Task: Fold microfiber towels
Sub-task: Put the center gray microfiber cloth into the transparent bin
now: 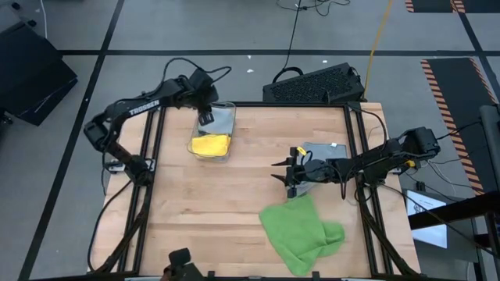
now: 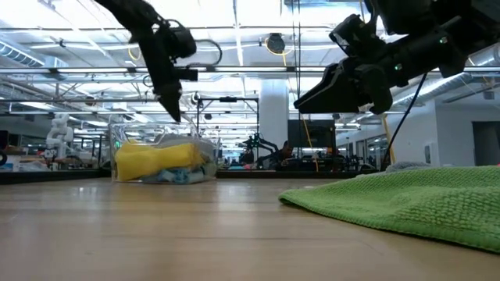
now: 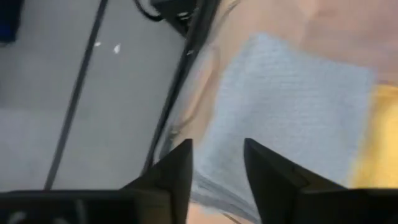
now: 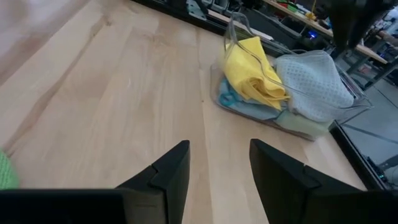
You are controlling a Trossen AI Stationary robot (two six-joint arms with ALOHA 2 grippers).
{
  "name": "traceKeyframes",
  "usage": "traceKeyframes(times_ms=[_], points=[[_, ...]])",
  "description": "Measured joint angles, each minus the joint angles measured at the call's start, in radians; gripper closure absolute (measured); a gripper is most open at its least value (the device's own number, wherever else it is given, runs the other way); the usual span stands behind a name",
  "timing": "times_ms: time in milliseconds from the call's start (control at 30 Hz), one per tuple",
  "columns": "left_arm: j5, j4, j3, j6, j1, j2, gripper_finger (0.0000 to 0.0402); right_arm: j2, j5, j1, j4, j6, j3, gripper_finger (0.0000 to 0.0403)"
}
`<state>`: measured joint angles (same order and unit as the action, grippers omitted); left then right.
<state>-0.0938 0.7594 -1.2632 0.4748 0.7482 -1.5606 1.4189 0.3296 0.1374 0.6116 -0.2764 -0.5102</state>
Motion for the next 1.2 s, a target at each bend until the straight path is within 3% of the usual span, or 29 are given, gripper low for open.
traceKeyframes(times_ms=[300, 633, 867, 1033, 1200], points=[[-0.048, -0.186, 0.153, -0.060, 0.010, -0.122, 0.0391, 0.000, -0.027, -0.019, -0.009, -0.002, 0.000, 0.0245], [-0.054, -0.228, 0.166, -0.042, 0.022, -0.201, 0.0361, 0.000, -0.050, -0.040, -0.010, 0.018, 0.000, 0.0245], [-0.059, -0.123, 0.100, -0.059, 0.002, -0.073, 0.0360, 0.000, -0.051, -0.040, -0.016, 0.030, 0.000, 0.0245], [-0.041, -0.165, 0.093, -0.106, -0.017, 0.014, 0.0360, 0.000, -0.047, -0.040, -0.017, 0.070, 0.000, 0.0245], [-0.008, -0.196, 0.093, -0.199, -0.053, 0.022, 0.0360, 0.000, -0.046, -0.040, -0.017, 0.085, 0.000, 0.0245]])
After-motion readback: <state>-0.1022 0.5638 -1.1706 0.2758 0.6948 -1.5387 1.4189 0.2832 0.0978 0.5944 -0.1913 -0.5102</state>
